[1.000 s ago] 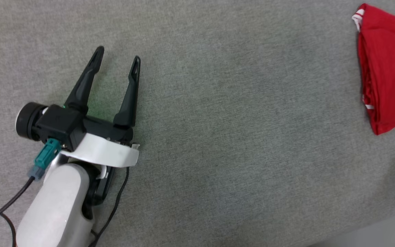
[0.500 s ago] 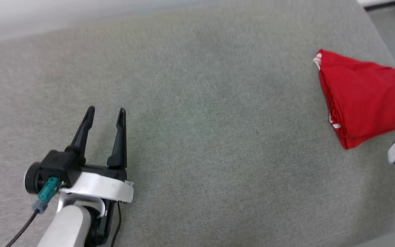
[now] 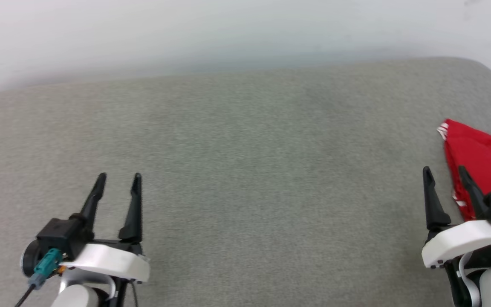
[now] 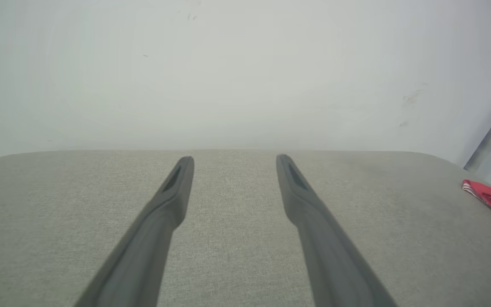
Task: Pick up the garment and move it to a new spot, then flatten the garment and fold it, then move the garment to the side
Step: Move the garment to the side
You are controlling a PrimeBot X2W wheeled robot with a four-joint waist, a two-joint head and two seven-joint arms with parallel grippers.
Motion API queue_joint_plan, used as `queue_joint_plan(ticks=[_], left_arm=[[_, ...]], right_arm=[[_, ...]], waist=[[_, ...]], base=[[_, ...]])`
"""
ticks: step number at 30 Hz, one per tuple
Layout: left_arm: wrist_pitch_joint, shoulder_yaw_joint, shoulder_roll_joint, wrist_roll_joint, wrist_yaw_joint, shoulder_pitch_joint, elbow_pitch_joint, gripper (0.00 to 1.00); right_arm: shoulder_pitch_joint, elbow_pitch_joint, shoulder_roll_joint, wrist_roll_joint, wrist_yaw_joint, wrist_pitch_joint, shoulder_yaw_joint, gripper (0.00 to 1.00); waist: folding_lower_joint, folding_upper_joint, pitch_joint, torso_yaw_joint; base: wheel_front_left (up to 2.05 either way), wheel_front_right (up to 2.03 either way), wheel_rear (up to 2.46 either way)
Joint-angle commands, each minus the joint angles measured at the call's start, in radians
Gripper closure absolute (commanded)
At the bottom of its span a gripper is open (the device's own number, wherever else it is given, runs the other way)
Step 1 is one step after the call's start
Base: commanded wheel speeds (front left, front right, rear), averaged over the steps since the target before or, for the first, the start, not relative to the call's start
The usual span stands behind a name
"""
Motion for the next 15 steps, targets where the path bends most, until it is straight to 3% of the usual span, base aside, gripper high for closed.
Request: queue_joint_plan(ticks=[1,7,15], left_arm=[[-0.004,0.010,0.007,-0.004,-0.005,0.008,0.005,0.00],[-0.006,0.081,0.040,0.003,-0.027,0.062,0.013,0.00],[-0.006,0.099,0.033,0.017,-0.053,0.138,0.033,0.00]], right_arm=[[0.022,-0.019,0.005,0.013,-0.001,0.004,0.006,0.00],[0.119,-0.172,0.030,0.023,-0.001,0.049,0.038,0.00],[0.232,-0.255,0.044,0.016,-0.001,0.079,0.051,0.00]], waist=[[0.0002,0.0000,-0.029,0.044],[0.0002,0.0000,-0.068,0.083],[0.0002,0.0000,-0.118,0.065]], base=[[0.00,0.00,0.00],[0.00,0.00,0.00],[0.00,0.00,0.00]])
